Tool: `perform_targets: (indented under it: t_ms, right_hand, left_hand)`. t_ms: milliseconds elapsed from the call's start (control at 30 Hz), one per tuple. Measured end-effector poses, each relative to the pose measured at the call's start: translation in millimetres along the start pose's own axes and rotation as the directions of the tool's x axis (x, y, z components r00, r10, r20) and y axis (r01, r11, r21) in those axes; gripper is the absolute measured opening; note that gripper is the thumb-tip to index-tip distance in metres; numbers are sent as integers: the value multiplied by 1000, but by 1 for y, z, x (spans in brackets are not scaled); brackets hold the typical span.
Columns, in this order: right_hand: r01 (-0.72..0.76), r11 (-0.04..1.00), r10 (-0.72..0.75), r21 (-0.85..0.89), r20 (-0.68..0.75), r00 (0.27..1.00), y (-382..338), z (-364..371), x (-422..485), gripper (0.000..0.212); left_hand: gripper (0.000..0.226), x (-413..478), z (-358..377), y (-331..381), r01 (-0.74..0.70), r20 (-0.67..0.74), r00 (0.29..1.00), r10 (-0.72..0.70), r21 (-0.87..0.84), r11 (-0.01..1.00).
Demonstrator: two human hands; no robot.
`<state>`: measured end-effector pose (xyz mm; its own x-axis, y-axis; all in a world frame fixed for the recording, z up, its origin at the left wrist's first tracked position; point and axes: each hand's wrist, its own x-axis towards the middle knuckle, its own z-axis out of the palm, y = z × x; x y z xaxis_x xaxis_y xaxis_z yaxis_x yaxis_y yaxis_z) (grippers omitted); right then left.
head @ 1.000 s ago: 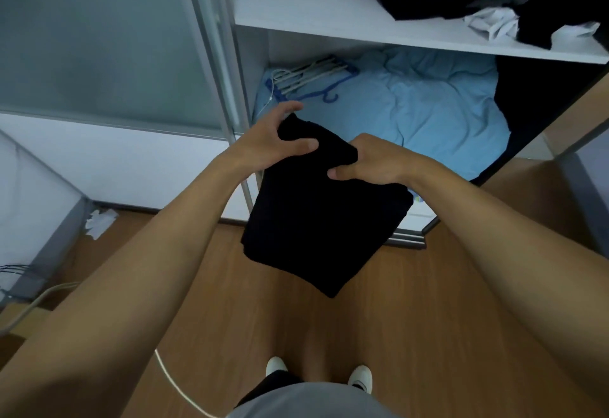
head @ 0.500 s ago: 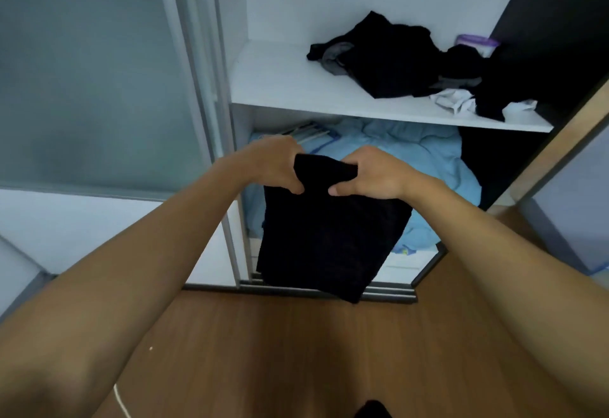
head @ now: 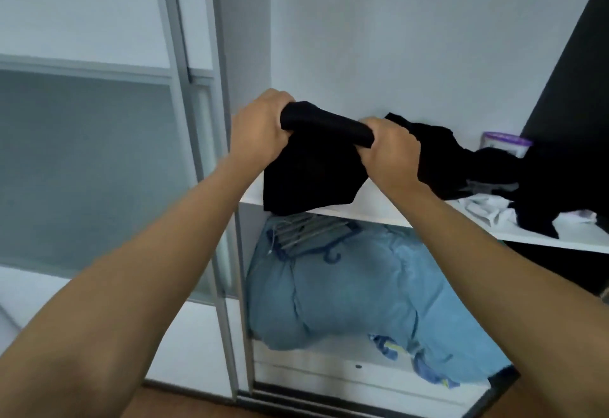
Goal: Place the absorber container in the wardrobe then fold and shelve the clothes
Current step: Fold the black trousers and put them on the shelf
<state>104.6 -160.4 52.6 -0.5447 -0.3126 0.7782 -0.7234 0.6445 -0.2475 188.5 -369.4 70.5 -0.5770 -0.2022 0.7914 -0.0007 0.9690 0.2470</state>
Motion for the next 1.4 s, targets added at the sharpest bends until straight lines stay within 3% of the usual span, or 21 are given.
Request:
perform_targets:
  t_ms: [100, 233, 267, 333, 400, 433, 467, 500, 533, 600, 667, 767, 833, 933, 1067, 1167, 1233, 1267, 1300, 1400]
  right_hand:
    - [61, 995, -53, 75, -106, 993, 21, 30, 50, 20]
    - [92, 980, -69, 176, -129, 989, 60, 86, 69, 30]
    - [119, 975, -110, 190, -54, 992, 73, 103, 62, 35]
    - [136, 954, -215, 265, 294, 931, 101, 135, 36, 46]
    - [47, 953, -241, 298, 658, 714, 125, 157, 9, 56]
    - [19, 959, -231, 284, 737, 636, 134, 167, 1, 61]
    - [1, 961, -215, 275, 748, 628, 141, 177, -2, 63]
    - [-37, 961, -180, 274, 722, 667, 144, 185, -1, 63]
    - [-106, 955, -122, 278, 689, 714, 146, 193, 3, 61]
    - [-289, 914, 10, 285, 695, 719, 147, 212, 16, 59]
    - [-444, 842, 76, 306, 749, 658, 145, 232, 26, 65]
    - [-549, 767, 141, 332, 748, 649, 137, 255, 38, 73]
    - [-537, 786, 174, 307, 724, 668, 131, 268, 43, 72]
    - [-383, 908, 162, 171, 699, 696, 116, 286, 45, 70]
    - [-240, 971, 164, 3, 720, 674, 87, 311, 49, 68]
    - [-194, 981, 123, -9, 805, 581, 90, 319, 68, 70]
    - [-283, 955, 73, 88, 856, 512, 104, 313, 91, 54]
    - [-330, 930, 52, 160, 834, 550, 113, 309, 103, 35]
    - [-339, 916, 54, 215, 770, 635, 125, 304, 115, 19]
    - [-310, 932, 170, 189, 528, 832, 169, 279, 144, 20]
  left_hand:
    - [30, 40, 20, -7, -17, -130, 991, 18, 4, 1000]
    - [40, 47, 70, -25, 13, -121, 993, -1, 100, 995]
    - [42, 38, 86, -31, 41, -56, 998, -34, 120, 992]
    - [44, 11, 112, -46, 128, 175, 975, -139, 73, 989]
    - [39, -14, 132, -66, 224, 435, 874, -217, 36, 974]
    - [37, -22, 139, -76, 292, 550, 790, -271, 50, 955]
    - [35, -29, 146, -86, 381, 643, 688, -337, 75, 921]
    - [33, -32, 152, -93, 468, 696, 597, -399, 101, 878]
    - [29, -31, 159, -97, 539, 697, 557, -451, 110, 835]
    - [25, -22, 175, -100, 637, 580, 580, -572, 115, 762]
    - [50, -9, 190, -101, 635, 455, 607, -652, 217, 742]
    - [72, 4, 210, -104, 615, 431, 601, -673, 288, 734]
    - [72, 12, 221, -112, 628, 425, 599, -679, 277, 728]
    - [67, 24, 233, -129, 549, 408, 618, -672, 387, 741]
    - [63, 28, 243, -161, 461, 483, 530, -697, 526, 715]
    - [64, 42, 251, -176, 351, 495, 533, -686, 609, 711]
    - [73, 54, 260, -174, 298, 474, 605, -640, 610, 734]
    - [80, 60, 268, -171, 273, 459, 671, -582, 576, 770]
    - [85, 67, 280, -165, 240, 454, 737, -502, 518, 821]
    - [68, 94, 319, -133, 144, 510, 823, -250, 238, 961]
